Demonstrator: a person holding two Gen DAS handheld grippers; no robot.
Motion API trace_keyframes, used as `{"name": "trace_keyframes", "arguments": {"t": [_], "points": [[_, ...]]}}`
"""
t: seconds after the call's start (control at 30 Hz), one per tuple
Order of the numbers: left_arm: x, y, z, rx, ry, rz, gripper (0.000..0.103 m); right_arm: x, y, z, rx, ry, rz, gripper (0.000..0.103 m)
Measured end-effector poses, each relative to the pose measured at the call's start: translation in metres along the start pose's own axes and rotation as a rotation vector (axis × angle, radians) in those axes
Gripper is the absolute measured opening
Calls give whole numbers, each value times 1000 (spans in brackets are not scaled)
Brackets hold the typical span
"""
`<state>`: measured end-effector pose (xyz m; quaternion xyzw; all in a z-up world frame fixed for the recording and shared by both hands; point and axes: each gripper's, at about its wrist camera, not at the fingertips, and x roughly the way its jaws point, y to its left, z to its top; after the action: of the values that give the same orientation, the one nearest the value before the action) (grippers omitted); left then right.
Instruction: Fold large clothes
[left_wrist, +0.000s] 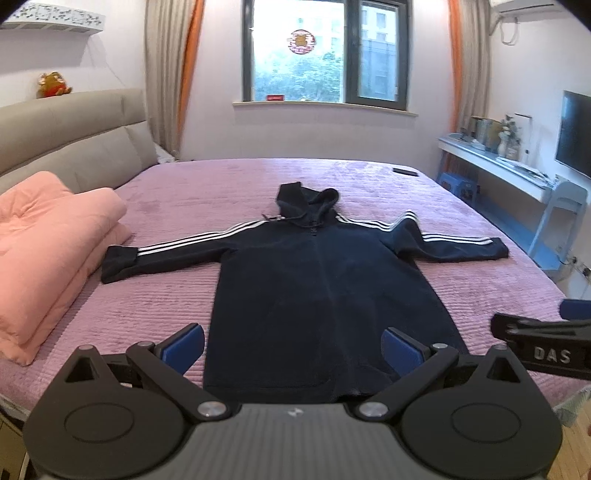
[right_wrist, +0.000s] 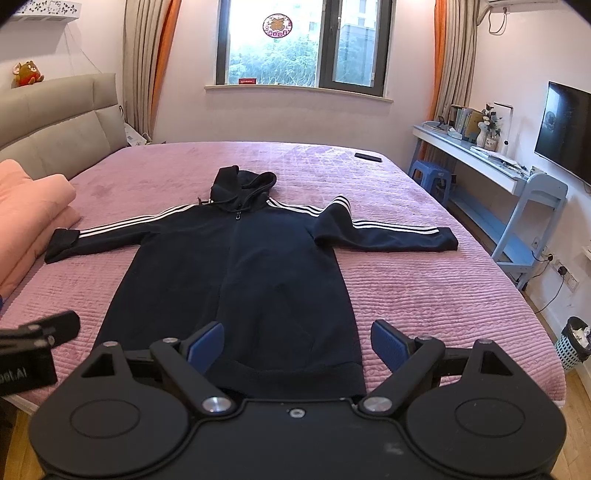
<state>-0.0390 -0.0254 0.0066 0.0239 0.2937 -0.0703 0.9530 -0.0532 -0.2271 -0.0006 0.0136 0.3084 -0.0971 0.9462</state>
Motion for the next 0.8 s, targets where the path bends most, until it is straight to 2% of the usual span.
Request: {"name": "trace_keyframes", "arguments": {"t": [0.47,0.6,0.8], "points": [[9,5,-3,-23,22,-9,103,5,3,-2,-6,16,5,102],[26,7,-2,-27,48,-9,103,23,1,-3,4,46,-1,102],[78,7,-6,-40,129,2,103,79,1,-11,32,153,1,102]]}}
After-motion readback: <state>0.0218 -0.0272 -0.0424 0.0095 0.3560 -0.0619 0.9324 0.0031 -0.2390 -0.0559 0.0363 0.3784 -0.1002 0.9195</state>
